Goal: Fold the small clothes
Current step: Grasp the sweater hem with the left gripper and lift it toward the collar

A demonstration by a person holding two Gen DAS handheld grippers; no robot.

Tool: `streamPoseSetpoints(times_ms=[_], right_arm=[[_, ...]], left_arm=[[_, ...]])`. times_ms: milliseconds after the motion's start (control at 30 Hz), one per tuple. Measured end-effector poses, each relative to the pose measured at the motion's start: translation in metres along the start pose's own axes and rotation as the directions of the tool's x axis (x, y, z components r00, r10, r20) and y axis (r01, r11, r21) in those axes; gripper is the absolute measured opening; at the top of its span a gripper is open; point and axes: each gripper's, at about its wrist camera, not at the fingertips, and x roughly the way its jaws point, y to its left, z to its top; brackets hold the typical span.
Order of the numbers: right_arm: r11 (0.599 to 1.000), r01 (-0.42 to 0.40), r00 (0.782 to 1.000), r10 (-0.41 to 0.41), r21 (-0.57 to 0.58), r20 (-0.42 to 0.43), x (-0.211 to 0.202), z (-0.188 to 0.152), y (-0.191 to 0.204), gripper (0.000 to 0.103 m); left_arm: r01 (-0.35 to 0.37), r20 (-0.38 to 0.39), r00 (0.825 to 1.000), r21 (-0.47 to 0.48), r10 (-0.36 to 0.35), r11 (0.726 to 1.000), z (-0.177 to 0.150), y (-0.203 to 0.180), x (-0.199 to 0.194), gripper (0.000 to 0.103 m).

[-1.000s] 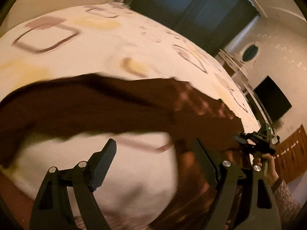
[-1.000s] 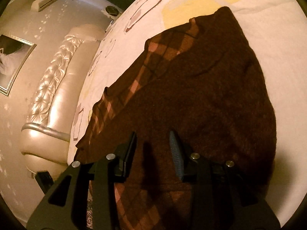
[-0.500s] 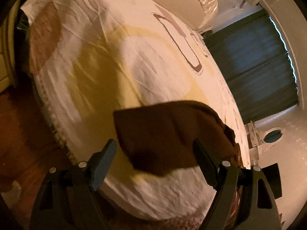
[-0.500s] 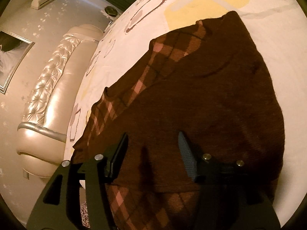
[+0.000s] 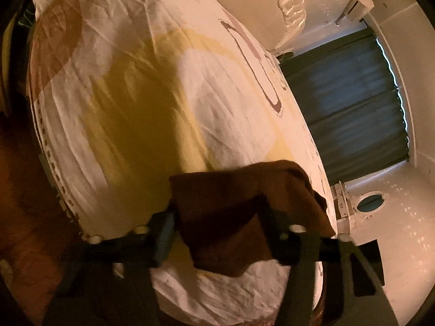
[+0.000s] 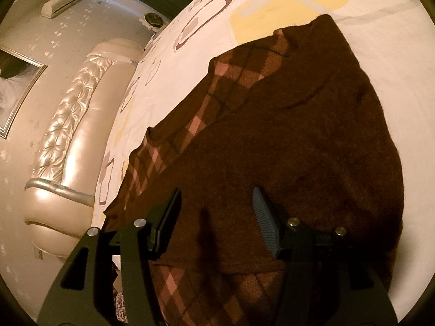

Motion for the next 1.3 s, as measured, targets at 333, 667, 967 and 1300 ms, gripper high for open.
streamPoseSetpoints(times_ms=[333, 667, 967, 1300], right_arm=[[1.0, 0.0, 1.0, 0.0, 0.023, 0.018, 0.0, 0.0, -0.002, 0.054], [0.999, -0.004, 0.999, 0.002, 0.041, 0.034, -0.004, -0.001, -0.004, 0.055], [0.996, -0.039, 0.998, 0.035, 0.081, 0.043, -0.018, -0.002, -0.002, 0.055], [0.997, -0.078, 0.997, 0.077, 0.013, 0.031, -0.058, -0.004, 0.008, 0.055]], left_arm=[[-0.023, -0.065, 0.997, 0.083, 0.029, 0.996, 0.013, -0.036, -0.028, 0.006], [-0.082, -0.082, 0.992, 0.154, 0.096, 0.985, 0.061, -0.107, -0.09, 0.005], [-0.008, -0.134, 0.99, 0.205, 0.036, 0.979, 0.061, -0.216, -0.09, 0.005], [0.209, -0.346, 0.938, 0.496, -0.028, 0.843, -0.047, -0.433, 0.005, 0.005]])
